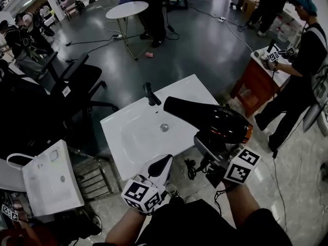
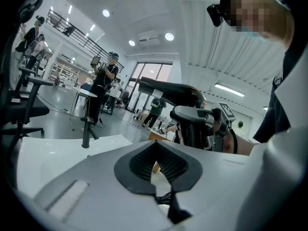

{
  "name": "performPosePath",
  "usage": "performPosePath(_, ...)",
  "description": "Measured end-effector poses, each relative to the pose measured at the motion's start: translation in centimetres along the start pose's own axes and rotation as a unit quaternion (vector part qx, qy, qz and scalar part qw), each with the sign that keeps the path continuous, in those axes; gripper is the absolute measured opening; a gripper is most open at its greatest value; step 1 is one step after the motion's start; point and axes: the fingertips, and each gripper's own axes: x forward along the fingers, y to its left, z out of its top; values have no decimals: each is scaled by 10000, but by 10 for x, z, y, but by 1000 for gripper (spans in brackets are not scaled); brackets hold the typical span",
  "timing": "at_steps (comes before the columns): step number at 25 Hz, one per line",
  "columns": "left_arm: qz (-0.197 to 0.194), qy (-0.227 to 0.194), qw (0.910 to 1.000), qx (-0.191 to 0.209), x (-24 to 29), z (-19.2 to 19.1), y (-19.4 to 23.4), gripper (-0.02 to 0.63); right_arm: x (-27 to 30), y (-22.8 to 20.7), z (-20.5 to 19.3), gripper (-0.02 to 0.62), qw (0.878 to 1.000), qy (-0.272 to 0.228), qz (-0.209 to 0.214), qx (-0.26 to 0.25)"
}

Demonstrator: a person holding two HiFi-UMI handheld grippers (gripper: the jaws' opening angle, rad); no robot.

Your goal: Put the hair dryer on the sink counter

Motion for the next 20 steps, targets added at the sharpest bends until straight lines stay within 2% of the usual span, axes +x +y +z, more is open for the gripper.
performPosePath(10,-81,-112,9999,87,7,17,24,3,37,-6,27,72,9996,-163,30,-238)
performPosePath(16,145,-203,9997,61,14,21,39,3,61,-13,39,73,9990,-73,292,-335)
performPosePath(20,455,-306,9985,36,27,24,50,3,79,-27,45,72,9976,111,598,-341)
